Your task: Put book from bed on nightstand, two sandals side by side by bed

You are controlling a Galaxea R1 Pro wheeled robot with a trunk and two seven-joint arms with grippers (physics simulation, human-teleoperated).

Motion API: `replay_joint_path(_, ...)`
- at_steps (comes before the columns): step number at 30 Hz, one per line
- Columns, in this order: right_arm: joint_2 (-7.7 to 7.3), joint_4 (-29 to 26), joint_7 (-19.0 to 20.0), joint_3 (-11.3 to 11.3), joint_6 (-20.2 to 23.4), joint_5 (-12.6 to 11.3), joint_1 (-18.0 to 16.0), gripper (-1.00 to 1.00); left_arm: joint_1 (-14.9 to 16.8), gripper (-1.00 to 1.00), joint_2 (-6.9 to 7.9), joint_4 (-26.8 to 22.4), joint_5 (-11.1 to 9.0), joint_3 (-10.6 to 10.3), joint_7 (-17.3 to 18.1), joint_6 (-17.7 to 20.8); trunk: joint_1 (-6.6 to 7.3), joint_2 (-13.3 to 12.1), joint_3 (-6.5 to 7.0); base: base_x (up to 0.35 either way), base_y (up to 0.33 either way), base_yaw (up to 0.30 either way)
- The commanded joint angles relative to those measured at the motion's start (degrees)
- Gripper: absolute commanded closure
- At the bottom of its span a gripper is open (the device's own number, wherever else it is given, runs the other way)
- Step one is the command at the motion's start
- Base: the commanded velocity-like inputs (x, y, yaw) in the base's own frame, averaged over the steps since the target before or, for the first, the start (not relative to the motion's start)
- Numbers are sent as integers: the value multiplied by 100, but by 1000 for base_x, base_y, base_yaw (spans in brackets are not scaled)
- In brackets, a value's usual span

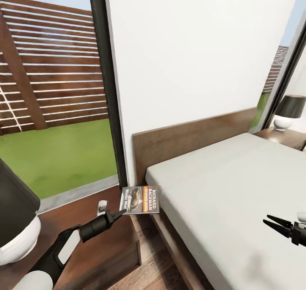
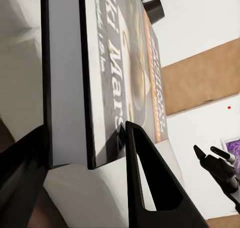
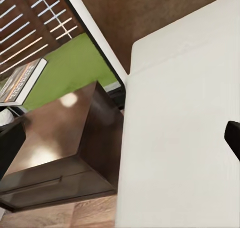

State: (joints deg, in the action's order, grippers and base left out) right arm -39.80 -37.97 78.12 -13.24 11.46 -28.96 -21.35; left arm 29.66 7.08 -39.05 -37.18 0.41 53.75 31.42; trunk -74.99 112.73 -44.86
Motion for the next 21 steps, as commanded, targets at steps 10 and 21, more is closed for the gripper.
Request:
replay_joint_path(10,-2,0,19,5,50,-22,-1,-100,5,100,4,208,-26,12,0,-1,1,3,-5,0,0,48)
replay_joint_path(21,-2,0,18,6,51,-22,-1,-100,5,100,3,249,-26,12,-5,-4,1,3,-5,0,0,241)
